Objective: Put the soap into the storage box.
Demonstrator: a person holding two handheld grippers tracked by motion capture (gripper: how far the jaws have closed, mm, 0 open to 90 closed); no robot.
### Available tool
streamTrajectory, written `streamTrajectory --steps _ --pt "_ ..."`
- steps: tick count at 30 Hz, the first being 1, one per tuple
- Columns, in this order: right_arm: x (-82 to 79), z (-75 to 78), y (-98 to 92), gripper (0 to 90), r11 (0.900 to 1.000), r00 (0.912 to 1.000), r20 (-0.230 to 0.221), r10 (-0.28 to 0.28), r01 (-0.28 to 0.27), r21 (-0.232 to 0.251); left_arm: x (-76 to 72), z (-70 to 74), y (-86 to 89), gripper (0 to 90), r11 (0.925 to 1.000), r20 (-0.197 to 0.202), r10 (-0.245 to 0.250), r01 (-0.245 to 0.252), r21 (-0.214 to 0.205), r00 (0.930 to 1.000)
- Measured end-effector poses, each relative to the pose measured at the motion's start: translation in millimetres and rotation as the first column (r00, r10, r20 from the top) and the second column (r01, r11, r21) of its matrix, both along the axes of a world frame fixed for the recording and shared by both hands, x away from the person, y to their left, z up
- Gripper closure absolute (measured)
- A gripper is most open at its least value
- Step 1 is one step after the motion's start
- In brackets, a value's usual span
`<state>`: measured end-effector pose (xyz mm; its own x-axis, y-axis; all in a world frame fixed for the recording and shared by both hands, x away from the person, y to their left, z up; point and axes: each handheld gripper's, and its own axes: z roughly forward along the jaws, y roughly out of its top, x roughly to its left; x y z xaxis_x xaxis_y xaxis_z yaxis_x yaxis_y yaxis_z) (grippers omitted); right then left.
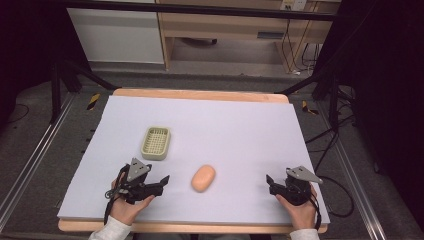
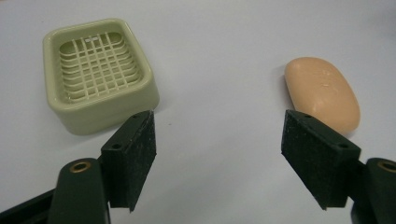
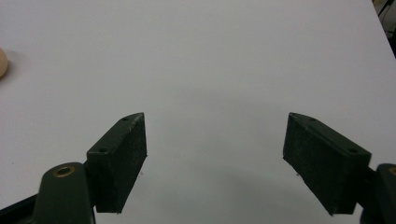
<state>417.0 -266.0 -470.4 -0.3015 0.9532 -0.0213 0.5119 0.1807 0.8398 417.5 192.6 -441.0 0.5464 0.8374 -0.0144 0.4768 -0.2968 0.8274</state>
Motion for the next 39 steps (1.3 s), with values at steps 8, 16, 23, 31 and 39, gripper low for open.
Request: streamTrajectory --steps 8,16,23,31,39 --pt "0.7 2.2 -2.1 21.7 1.0 0.9999 0.006 -0.009 0.009 0.003 5.8 9.6 -6.9 24.4 0.9999 0.014 -0.012 0.012 0.007 0.9998" --pt "1.1 2.9 -1.3 21.8 1.0 1.0 0.007 -0.007 0.007 0.004 10.8 16.9 -22.6 23.7 0.999 0.017 -0.043 0.042 0.013 0.999" --pt "1.3 2.8 0.0 21.9 1.0 1.0 0.006 -0.003 0.003 0.001 14.2 26.1 -39.5 23.3 0.997 0.024 -0.077 0.076 0.012 0.9968" --pt "1.4 2.8 1.1 22.1 1.0 1.0 0.003 0.0 0.0 0.002 18.1 31.1 -53.7 21.7 0.9952 0.023 -0.097 0.097 0.009 0.995" --pt "1.9 2.5 2.2 22.3 1.0 1.0 0.003 0.004 -0.004 -0.002 23.2 28.3 -63.7 21.7 0.9938 0.002 -0.108 0.108 0.026 0.9941"
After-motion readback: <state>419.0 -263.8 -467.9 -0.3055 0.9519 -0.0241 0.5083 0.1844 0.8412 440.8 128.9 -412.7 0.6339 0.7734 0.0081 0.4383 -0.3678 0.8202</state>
